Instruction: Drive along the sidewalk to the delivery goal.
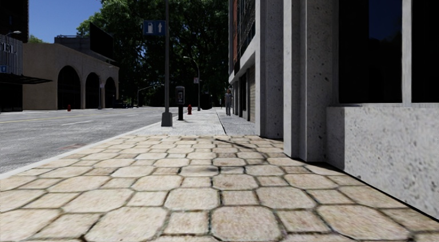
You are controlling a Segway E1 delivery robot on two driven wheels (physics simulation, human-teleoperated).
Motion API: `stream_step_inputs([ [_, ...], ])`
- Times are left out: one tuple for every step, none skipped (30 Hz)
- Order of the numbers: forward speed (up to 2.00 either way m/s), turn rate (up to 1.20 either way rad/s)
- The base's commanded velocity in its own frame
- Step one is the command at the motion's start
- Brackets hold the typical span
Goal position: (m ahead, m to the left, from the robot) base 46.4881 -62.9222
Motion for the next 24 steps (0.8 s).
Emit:
stream_step_inputs([
  [2.00, 0.00],
  [2.00, 0.00],
  [2.00, 0.00],
  [2.00, 0.00],
  [2.00, 0.06],
  [2.00, 0.18],
  [2.00, 0.18],
  [2.00, 0.22],
  [2.00, 0.23],
  [2.00, 0.23],
  [2.00, 0.23],
  [2.00, 0.23],
  [2.00, 0.23],
  [2.00, 0.23],
  [2.00, 0.23],
  [2.00, 0.23],
  [2.00, 0.23],
  [2.00, 0.23],
  [2.00, 0.23],
  [2.00, 0.21],
  [2.00, 0.21],
  [2.00, 0.00],
  [2.00, 0.00],
  [2.00, 0.00],
])
